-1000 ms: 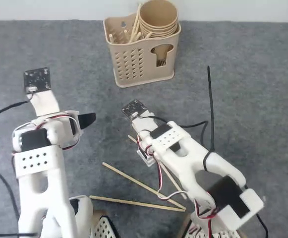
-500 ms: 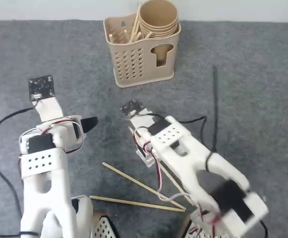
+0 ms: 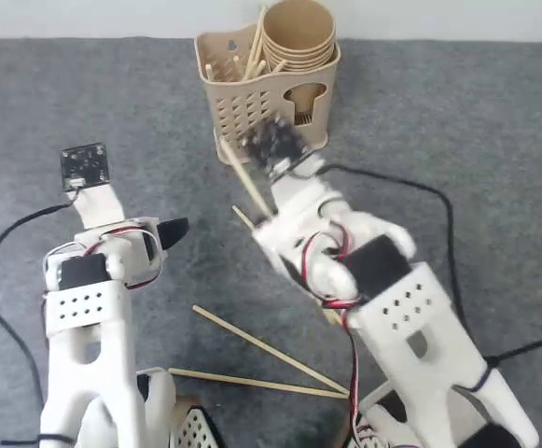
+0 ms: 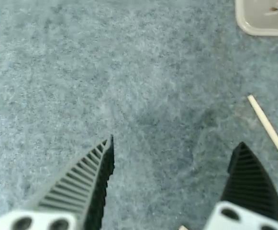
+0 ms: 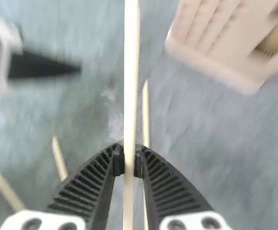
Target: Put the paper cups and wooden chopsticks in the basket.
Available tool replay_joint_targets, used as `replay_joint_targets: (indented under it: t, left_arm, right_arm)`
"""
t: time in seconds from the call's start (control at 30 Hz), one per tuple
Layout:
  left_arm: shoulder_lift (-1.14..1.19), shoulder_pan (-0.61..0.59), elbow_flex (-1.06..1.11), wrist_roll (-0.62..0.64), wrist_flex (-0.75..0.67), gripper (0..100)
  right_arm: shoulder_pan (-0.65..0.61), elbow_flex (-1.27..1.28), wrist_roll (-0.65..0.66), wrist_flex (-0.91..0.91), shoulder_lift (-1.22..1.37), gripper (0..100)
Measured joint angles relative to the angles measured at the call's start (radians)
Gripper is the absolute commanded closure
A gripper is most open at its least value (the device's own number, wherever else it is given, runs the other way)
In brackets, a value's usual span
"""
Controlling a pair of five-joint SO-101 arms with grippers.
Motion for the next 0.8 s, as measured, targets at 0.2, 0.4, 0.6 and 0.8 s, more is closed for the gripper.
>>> replay_joint_targets:
  t: [0.2, 0.4, 0.6, 0.8]
  left_arm:
    - [0.0, 0.005, 0.063, 0.0, -0.1, 64]
    - [0.0, 0.005, 0.072, 0.0, -0.147, 64]
    - [0.0, 0.005, 0.072, 0.0, -0.147, 64]
    - [0.0, 0.035, 0.101, 0.0, -0.164, 64]
  right_arm:
    - [0.046, -0.037, 0.049, -0.298, 0.0, 99.1]
    - [0.089, -0.046, 0.064, -0.574, 0.032, 99.1]
    - [0.137, -0.13, 0.064, -0.89, 0.167, 99.1]
    - [0.153, -0.315, 0.064, -1.14, 0.394, 99.1]
